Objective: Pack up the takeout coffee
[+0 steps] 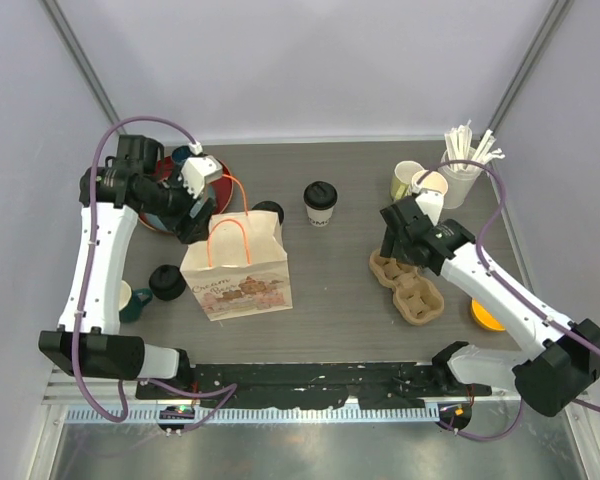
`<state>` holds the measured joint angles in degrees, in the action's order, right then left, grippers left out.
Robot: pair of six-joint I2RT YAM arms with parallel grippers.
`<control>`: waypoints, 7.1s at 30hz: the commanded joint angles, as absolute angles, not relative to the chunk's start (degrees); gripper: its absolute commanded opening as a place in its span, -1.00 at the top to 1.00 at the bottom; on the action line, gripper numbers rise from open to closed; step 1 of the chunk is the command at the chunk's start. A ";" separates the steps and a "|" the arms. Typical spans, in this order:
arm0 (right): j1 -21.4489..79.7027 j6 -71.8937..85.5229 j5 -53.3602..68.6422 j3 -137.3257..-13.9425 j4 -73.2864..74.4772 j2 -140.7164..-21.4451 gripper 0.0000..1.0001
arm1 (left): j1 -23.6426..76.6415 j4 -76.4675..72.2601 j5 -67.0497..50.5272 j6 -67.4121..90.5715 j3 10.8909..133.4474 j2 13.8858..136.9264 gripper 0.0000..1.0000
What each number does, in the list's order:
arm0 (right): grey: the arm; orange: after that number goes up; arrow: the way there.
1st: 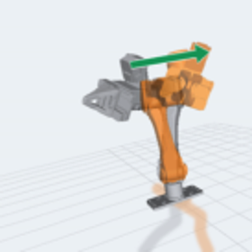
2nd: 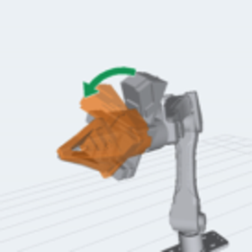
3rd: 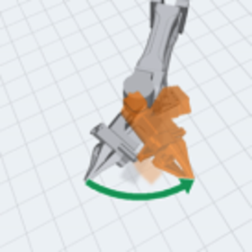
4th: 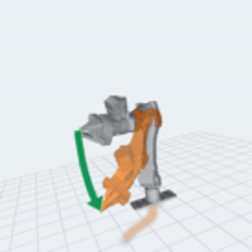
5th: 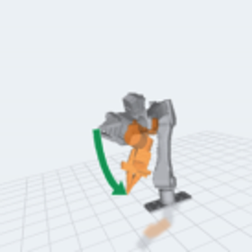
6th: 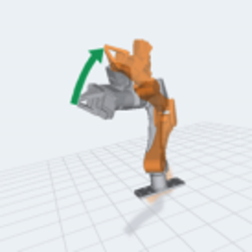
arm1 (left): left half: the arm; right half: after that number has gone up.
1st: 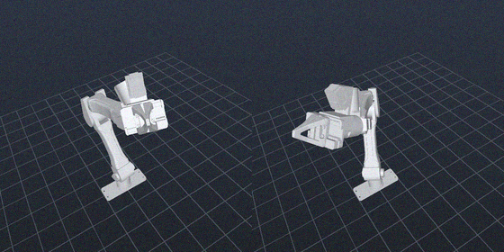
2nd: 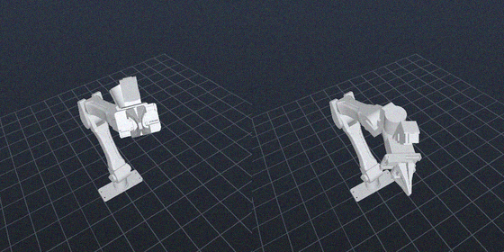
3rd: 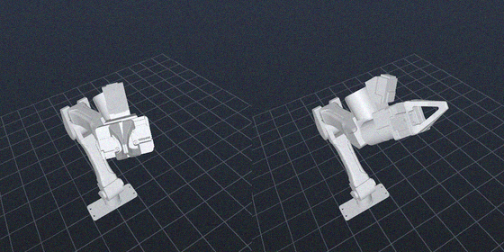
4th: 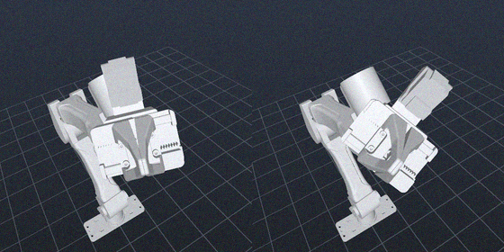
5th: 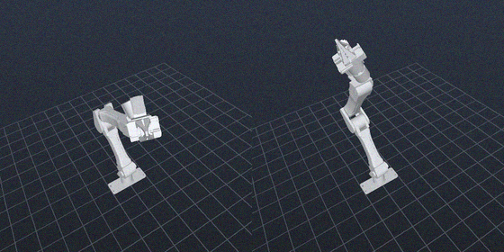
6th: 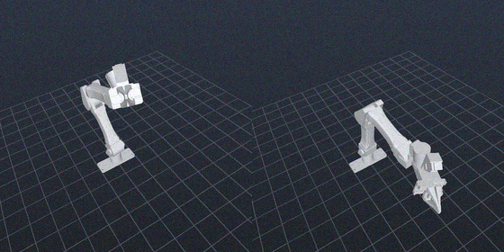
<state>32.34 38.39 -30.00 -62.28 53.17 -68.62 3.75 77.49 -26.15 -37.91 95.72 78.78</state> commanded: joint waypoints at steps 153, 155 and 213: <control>32.87 -17.75 3.51 -71.72 48.34 -95.54 0.50 | 6.42 84.73 -28.65 -38.32 90.27 74.62 0.23; 32.78 -17.84 4.13 -71.54 48.25 -95.36 0.59 | 6.42 84.73 -28.65 -38.32 90.18 74.62 0.23; 32.26 -11.87 -2.64 -69.35 44.12 -93.25 0.00 | 6.42 85.61 -28.39 -38.50 91.14 73.83 0.24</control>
